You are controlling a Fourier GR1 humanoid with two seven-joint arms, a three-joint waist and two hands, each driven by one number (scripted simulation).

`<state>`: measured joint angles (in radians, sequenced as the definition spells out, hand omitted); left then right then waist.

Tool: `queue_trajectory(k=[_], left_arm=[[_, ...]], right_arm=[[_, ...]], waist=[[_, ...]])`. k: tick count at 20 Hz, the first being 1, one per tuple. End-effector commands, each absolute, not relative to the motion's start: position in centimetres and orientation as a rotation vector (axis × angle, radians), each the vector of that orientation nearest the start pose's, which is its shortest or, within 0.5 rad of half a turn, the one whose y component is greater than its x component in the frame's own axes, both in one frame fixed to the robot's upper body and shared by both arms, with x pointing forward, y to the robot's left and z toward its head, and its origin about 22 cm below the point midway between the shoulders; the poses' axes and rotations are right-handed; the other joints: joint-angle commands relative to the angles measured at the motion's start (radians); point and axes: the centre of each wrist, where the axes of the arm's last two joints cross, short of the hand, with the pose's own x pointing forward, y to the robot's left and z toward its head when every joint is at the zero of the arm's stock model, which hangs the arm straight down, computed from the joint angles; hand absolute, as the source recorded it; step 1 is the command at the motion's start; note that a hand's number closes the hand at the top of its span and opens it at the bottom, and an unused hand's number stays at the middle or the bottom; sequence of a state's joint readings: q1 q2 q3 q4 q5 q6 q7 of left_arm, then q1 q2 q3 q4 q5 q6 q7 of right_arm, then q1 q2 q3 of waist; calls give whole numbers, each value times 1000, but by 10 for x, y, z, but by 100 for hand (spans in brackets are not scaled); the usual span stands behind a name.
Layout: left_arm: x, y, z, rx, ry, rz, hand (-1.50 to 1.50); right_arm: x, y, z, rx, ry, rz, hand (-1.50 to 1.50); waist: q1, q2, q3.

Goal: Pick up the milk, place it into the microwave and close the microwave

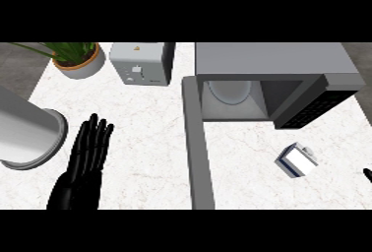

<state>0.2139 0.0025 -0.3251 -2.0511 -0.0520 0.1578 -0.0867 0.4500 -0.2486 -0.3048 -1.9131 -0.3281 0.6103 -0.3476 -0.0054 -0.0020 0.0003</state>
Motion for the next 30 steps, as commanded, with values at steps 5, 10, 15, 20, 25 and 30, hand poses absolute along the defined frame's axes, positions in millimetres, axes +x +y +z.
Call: queue_trajectory(k=[5,10,15,20,25,30], left_arm=[[161,138,62,-92,-1954,24,-150],[154,139,54,-72,-1954,20,-150],[143,136,43,-130,-1907,22,-150],[158,148,50,-135,-1916,10,-150],[150,152,44,-141,-1913,31,-150],[139,175,40,-143,-1903,48,-150]], right_arm=[[104,-384,-11,160,-1864,219,-150],[124,-373,-34,109,-1889,174,-150],[141,-383,-61,75,-1859,144,-150],[169,-379,-69,62,-1848,189,-150],[174,-375,-94,15,-1841,217,-150],[196,-380,-106,-58,-1865,195,-150]], waist=[[3,1,1],[7,1,0],[11,2,0],[10,2,0],[11,2,0],[13,3,0]])
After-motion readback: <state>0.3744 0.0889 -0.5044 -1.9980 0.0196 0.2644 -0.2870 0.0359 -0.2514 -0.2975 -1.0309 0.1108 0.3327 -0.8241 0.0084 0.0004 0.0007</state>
